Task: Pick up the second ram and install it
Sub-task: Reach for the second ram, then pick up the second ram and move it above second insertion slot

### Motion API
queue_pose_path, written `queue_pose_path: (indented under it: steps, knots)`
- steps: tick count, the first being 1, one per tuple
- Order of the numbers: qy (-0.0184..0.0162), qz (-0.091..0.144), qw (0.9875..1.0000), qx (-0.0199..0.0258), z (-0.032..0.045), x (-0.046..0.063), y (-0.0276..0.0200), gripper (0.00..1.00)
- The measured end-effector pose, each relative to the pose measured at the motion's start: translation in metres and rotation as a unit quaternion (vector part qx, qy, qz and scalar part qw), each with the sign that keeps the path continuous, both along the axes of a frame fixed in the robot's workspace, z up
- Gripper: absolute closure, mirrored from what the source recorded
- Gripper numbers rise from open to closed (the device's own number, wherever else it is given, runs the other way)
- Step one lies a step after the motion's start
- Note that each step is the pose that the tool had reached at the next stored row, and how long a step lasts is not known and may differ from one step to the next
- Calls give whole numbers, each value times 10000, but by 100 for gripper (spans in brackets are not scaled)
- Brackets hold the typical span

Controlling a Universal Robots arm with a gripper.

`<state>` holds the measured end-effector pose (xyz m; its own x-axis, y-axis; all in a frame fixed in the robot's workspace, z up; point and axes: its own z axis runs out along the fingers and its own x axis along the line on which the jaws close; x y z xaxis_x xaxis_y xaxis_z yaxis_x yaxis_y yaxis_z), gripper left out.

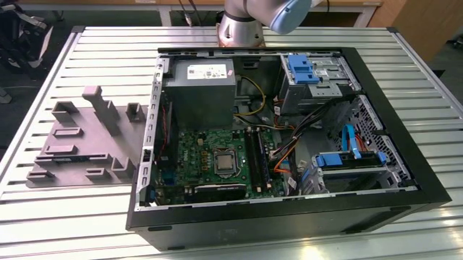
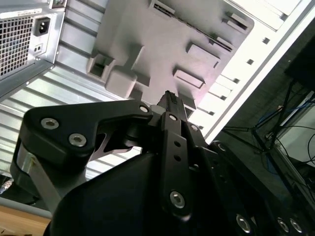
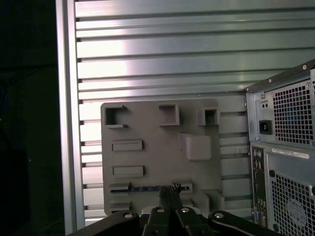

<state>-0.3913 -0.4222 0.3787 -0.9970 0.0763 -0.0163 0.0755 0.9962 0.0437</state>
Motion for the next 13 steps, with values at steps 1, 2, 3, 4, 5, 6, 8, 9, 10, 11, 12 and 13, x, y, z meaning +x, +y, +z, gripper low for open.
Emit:
queue_pose_path:
  steps: [1, 2, 3, 4, 5, 6, 8, 9, 10, 11, 12, 13]
  knots:
    - [0, 1, 10000, 0, -1, -31, 0, 89]
    - [-1, 1, 10000, 0, -3, -71, -1, 89]
    - [0, 0, 10000, 0, -4, -109, -4, 89]
    - [0, 0, 10000, 0, -5, -146, -10, 89]
    - [-1, 0, 10000, 0, -7, -182, -18, 89]
    - [0, 0, 10000, 0, -9, -215, -26, 89]
    - [0, 0, 10000, 1, -12, -262, -36, 89]
    - [1, 0, 10000, 0, -12, -271, -37, 89]
    - [1, 0, 10000, 0, -11, -271, -37, 89]
    - [0, 1, 10000, 0, -12, -271, -37, 89]
    - [1, 0, 10000, 0, -11, -273, -37, 89]
    - [0, 0, 10000, 0, -12, -274, -37, 89]
